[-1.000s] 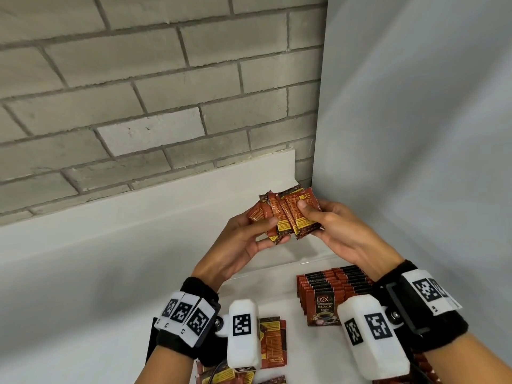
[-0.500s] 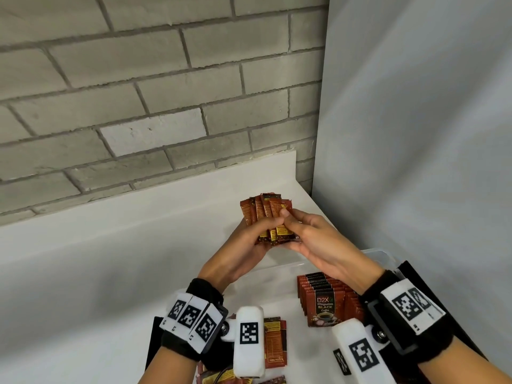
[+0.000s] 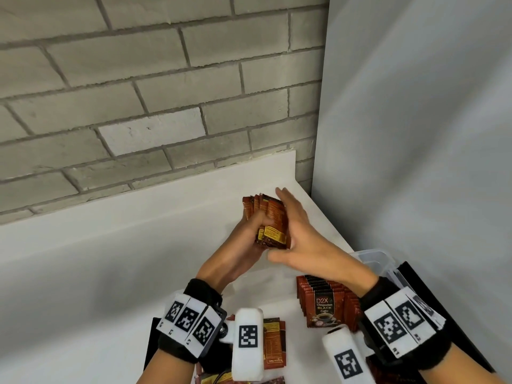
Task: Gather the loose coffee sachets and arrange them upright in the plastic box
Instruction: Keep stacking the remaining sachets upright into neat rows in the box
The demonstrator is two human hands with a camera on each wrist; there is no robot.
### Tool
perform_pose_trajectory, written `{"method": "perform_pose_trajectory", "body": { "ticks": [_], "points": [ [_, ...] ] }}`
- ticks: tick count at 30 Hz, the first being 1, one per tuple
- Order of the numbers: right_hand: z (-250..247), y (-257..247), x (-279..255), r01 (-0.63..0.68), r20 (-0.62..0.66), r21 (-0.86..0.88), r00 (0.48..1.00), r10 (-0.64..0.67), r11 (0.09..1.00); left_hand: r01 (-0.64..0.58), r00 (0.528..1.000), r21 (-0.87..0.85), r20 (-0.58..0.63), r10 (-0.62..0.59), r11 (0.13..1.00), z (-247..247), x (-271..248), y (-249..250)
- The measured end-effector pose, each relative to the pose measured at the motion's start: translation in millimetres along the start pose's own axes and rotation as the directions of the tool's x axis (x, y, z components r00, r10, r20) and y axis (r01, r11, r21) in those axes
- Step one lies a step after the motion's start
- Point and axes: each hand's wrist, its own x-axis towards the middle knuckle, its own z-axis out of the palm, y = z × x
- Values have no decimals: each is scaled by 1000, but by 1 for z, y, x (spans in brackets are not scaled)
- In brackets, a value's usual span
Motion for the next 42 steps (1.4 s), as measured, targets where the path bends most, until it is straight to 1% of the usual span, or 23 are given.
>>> {"method": "perform_pose_trajectory", "body": {
  "ticks": [1, 3, 6, 9, 12, 14, 18, 20, 23, 26, 29, 31, 33, 34, 36, 39, 42],
  "points": [
    [2, 0, -1, 18, 32, -35, 999, -17, 999, 16, 999, 14, 35, -17, 1000, 3, -1, 0],
    [5, 1, -2, 51, 11, -38, 999, -50, 998, 62, 994, 51, 89, -66, 997, 8, -4, -1],
    [2, 2, -1, 92, -34, 72, 995, -90, 993, 120, 984, 81, 125, -129, 989, 11, -8, -1],
    [-2, 4, 0, 149, -89, 74, 986, -142, 986, 132, 980, 37, 148, -136, 991, 7, -8, -2],
    [-3, 2, -2, 192, -96, 70, 978, -185, 979, 144, 977, -95, 172, -127, 985, 2, -9, 0],
    [-2, 0, -3, 207, -66, 76, 977, -202, 975, 154, 978, -100, 157, -137, 983, 2, -10, 2],
    [1, 0, -3, 207, 5, 69, 978, -208, 976, 164, 985, -53, 71, -160, 985, 4, -10, 3],
    [2, 1, -3, 202, 28, 43, 979, -204, 978, 172, 984, -42, 62, -169, 984, 4, -9, 3],
    [1, 2, -3, 203, 13, 1, 979, -203, 979, 198, 979, -48, 65, -194, 979, 4, -9, 2],
    [0, 3, -2, 230, -26, -27, 973, -231, 973, 212, 975, 0, 71, -212, 977, 4, -7, 1],
    [0, 6, 0, 252, -69, -57, 964, -256, 966, 194, 978, 17, 70, -194, 981, 5, -8, -1],
    [-1, 7, 0, 254, -67, -73, 964, -258, 965, 172, 982, 1, 76, -172, 985, 4, -7, -2],
    [-3, 8, 0, 237, -43, -90, 969, -241, 967, 145, 985, -40, 98, -141, 989, 0, -6, -3],
    [-4, 8, 0, 218, -43, -64, 974, -221, 974, 135, 986, -63, 101, -129, 989, -1, -6, -3],
    [-9, 7, 1, 170, -86, 54, 983, -165, 984, 105, 992, -118, 87, -95, 987, -4, -6, -3],
    [-17, 8, 5, 90, -216, 229, 975, -40, 969, 42, 998, -235, 54, -30, 971, -8, -5, -2],
    [-25, 13, 8, 18, -248, 341, 966, 71, 940, -5, 999, -296, 37, 16, 955, -12, -2, -4]
  ]
}}
